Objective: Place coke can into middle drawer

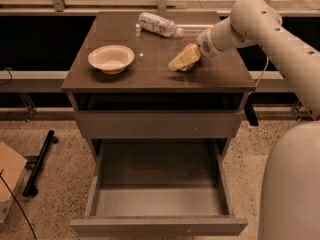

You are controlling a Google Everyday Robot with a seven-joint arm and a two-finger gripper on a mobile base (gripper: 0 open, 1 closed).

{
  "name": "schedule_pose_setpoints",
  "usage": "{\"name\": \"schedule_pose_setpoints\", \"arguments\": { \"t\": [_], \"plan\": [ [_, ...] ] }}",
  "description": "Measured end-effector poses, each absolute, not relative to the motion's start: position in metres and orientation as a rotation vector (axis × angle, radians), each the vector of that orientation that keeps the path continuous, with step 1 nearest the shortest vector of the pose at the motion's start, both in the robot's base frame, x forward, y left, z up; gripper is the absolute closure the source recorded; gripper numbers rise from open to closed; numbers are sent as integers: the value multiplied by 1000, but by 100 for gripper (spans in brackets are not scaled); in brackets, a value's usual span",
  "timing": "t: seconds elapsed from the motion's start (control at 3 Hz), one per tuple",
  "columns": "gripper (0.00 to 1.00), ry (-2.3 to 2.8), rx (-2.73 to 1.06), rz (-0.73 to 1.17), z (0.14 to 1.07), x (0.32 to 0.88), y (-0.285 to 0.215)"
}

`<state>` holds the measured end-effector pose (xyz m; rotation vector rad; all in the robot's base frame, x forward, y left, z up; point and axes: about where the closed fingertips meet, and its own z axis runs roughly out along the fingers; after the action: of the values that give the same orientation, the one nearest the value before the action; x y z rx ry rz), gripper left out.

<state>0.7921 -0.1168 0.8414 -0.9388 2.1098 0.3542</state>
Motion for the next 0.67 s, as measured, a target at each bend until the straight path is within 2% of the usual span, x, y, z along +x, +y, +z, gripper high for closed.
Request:
{"name": "schedule_pose_setpoints", "arguments": {
  "t": [0.67],
  "plan": [
    [41, 2095, -935, 357, 845, 797, -117]
  ]
}}
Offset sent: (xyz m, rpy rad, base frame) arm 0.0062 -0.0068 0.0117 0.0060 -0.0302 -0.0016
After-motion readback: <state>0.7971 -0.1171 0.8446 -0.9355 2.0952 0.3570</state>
